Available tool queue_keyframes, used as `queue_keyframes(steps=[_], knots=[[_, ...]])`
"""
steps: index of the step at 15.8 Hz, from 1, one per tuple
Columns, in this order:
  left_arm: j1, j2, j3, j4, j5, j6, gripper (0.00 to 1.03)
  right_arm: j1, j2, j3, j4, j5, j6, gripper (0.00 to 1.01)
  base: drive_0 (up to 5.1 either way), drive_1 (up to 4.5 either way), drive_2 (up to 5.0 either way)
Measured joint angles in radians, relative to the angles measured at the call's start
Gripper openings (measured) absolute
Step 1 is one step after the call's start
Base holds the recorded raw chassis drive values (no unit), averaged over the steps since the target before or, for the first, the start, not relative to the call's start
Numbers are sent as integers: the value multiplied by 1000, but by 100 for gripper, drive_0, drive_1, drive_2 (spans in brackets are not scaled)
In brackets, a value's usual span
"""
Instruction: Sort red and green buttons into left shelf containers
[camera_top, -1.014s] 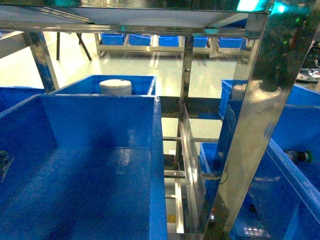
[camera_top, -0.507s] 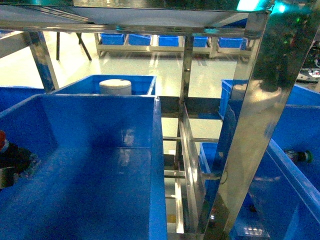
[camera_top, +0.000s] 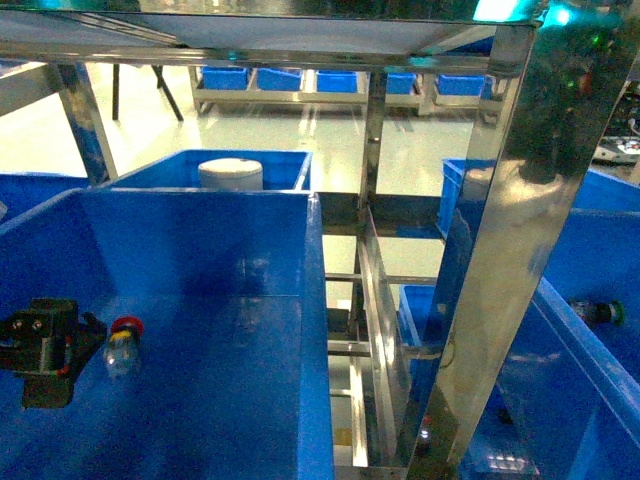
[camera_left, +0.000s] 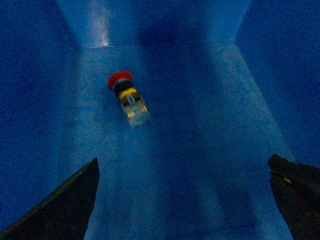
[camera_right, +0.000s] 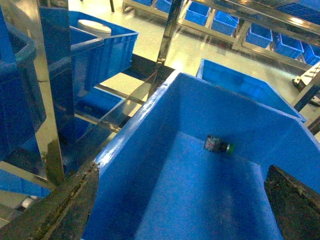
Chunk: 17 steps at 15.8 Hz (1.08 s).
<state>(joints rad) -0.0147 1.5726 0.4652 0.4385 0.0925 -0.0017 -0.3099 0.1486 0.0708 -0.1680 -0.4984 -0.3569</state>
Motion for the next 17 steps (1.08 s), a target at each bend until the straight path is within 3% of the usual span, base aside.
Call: queue_keyframes(steps=[4,5,6,8,10,12,14,16,17], knots=[[14,-120,-21,-18,29,-45,98,0,0,0,0,0,0,98,0,0,0],[16,-201,-55,-51,39,-53,98,0,0,0,0,0,0,98,0,0,0],[60,-417,-131,-137,76,-62,98,0,0,0,0,0,0,98,0,0,0],[109,-537,-166,-210,100,-61,98,0,0,0,0,0,0,98,0,0,0],[133,-666,-199,-293,126,-64,98,0,0,0,0,0,0,98,0,0,0],[143,-821,-204,-373,154,-93,98,0,0,0,0,0,0,98,0,0,0],[95,-1004,-204,-462,93,-137,98,0,0,0,0,0,0,98,0,0,0],[-52,-1196,-208,-524,-53,-211,98,0,0,0,0,0,0,98,0,0,0],[-87,-1244,-214,-520,-114,-246,98,0,0,0,0,0,0,98,0,0,0]])
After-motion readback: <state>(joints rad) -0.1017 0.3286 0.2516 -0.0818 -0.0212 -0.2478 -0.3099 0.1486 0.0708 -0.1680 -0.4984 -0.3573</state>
